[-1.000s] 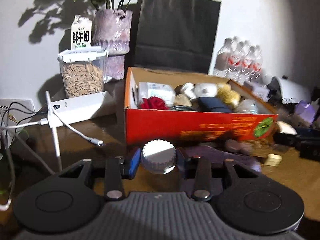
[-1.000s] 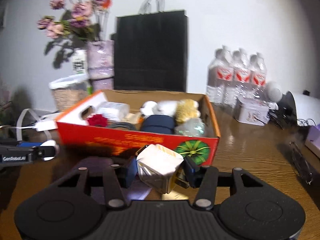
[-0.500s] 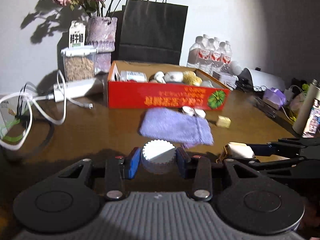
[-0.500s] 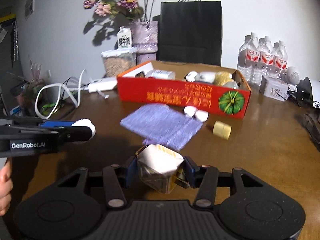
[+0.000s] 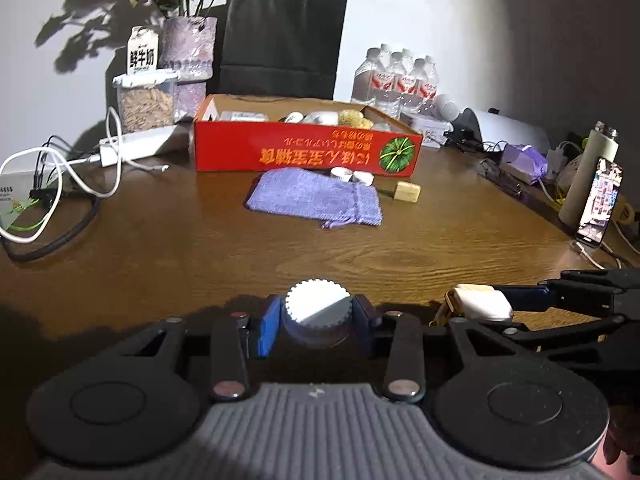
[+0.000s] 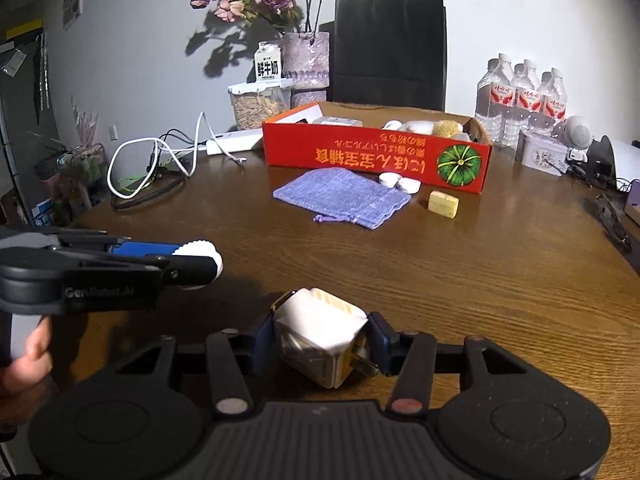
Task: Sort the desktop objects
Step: 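Lift the cap and cream cube box into the cardboard box and open both tools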
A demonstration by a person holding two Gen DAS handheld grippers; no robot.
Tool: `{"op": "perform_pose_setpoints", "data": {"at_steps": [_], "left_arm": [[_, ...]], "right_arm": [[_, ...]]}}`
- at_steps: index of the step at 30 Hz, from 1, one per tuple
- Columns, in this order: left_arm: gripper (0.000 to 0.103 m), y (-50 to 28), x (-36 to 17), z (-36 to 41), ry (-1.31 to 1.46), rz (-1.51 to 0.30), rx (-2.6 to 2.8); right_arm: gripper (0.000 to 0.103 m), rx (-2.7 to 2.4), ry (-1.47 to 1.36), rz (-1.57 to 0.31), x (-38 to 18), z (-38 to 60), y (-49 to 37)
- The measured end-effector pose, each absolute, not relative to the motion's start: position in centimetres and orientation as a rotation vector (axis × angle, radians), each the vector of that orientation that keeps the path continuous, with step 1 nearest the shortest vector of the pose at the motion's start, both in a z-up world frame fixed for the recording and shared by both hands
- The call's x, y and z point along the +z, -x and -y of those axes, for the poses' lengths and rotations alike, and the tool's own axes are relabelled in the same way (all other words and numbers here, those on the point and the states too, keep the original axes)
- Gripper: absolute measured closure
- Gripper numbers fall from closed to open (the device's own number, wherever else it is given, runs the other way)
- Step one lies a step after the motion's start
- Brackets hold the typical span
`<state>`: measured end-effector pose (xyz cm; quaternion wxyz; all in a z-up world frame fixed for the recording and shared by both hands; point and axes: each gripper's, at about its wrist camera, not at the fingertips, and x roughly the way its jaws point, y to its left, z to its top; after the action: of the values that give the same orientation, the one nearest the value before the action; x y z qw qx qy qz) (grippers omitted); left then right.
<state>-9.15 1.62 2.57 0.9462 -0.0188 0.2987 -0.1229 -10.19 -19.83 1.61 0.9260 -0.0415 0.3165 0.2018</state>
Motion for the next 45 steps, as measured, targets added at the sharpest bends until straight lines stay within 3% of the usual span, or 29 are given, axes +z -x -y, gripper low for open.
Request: {"op": "perform_pose_setpoints", "data": {"at_steps": [10, 18, 25, 33, 41, 43, 45], "left_arm": [[0.063, 4.8, 4.5, -2.5, 0.042, -0.558, -0.236], [0.063, -6.4, 10.0, -3.0, 0.005, -0.454, -0.259], [0.063, -17.6, 11.4, -3.9, 0.085, -0.536, -0.255], [0.063, -24.9, 7.5, -1.5, 0.062, -0.689, -0.302], [0.045, -28.2, 4.3, -0.9, 0.064, -0.790, -0.309], [0.036, -28.5, 4.6, -1.9, 0.088, -0.778, -0.303], [0.035, -28.4, 5.0, -2.7, 0.090, -0.763, -0.287]], "right_arm": [[0.054, 0.398, 0.084, -0.563, 5.2, 20.9, 5.0], [0.054, 0.399, 0.079, -0.493, 10.8, 20.6, -7.2], [0.054, 0.445, 0.012, -0.617, 11.1, 17.8, -19.7], [0.053, 0.394, -0.039, -0.755, 8.1, 15.0, -29.9], [0.053, 0.363, 0.015, -0.870, 4.3, 12.7, -35.4], [0.045, 0.359, -0.003, -0.856, 4.4, 12.9, -35.5], [0.037, 0.366, -0.029, -0.824, 4.9, 13.4, -35.2]]}}
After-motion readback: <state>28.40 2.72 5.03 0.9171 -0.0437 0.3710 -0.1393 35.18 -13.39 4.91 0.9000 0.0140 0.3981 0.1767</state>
